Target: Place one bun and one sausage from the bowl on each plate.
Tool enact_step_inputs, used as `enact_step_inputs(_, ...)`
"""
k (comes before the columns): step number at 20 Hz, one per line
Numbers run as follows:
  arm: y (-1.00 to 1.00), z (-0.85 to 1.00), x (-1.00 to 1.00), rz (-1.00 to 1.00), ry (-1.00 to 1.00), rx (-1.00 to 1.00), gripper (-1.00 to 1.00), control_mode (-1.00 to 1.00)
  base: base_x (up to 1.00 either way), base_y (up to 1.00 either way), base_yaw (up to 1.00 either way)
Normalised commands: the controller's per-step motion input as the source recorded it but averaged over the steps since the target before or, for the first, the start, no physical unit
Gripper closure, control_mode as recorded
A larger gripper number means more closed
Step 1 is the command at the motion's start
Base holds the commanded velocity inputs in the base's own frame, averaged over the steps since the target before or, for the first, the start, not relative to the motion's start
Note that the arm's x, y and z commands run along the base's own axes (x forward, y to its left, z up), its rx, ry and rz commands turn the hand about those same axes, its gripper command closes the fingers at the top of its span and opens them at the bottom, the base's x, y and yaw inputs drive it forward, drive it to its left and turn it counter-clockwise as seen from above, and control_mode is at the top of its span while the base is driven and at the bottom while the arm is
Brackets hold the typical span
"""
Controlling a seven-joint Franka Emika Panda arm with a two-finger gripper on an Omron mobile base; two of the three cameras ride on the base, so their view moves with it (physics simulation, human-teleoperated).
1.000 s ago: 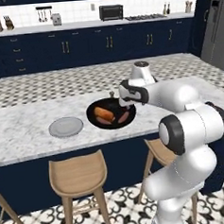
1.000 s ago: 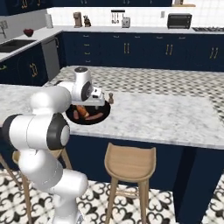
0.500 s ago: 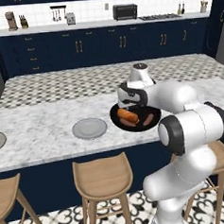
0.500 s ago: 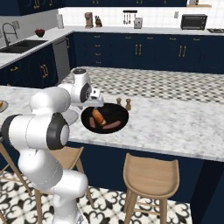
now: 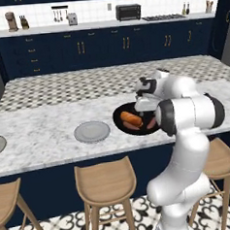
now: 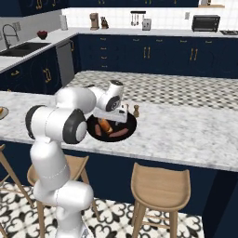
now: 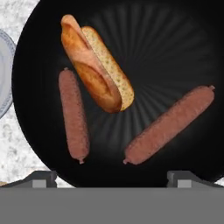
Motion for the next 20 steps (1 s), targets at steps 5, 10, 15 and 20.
enact_step_inputs(5, 0.39, -0.32, 0.09, -0.01, 0.01, 0.28, -1.00, -1.00, 0.00, 0.00, 0.00)
enact_step_inputs(10, 0.09, -0.22, 0.35, -0.02, 0.00, 0.01, -1.00, -1.00, 0.00, 0.00, 0.00)
enact_step_inputs(15, 0.00, -0.29, 0.30, 0.00, 0.01, 0.00, -1.00, -1.00, 0.00, 0.00, 0.00)
enact_step_inputs(20, 0.08, -0.41, 0.35, 0.00, 0.04, 0.00, -1.00, -1.00, 0.00, 0.00, 0.00)
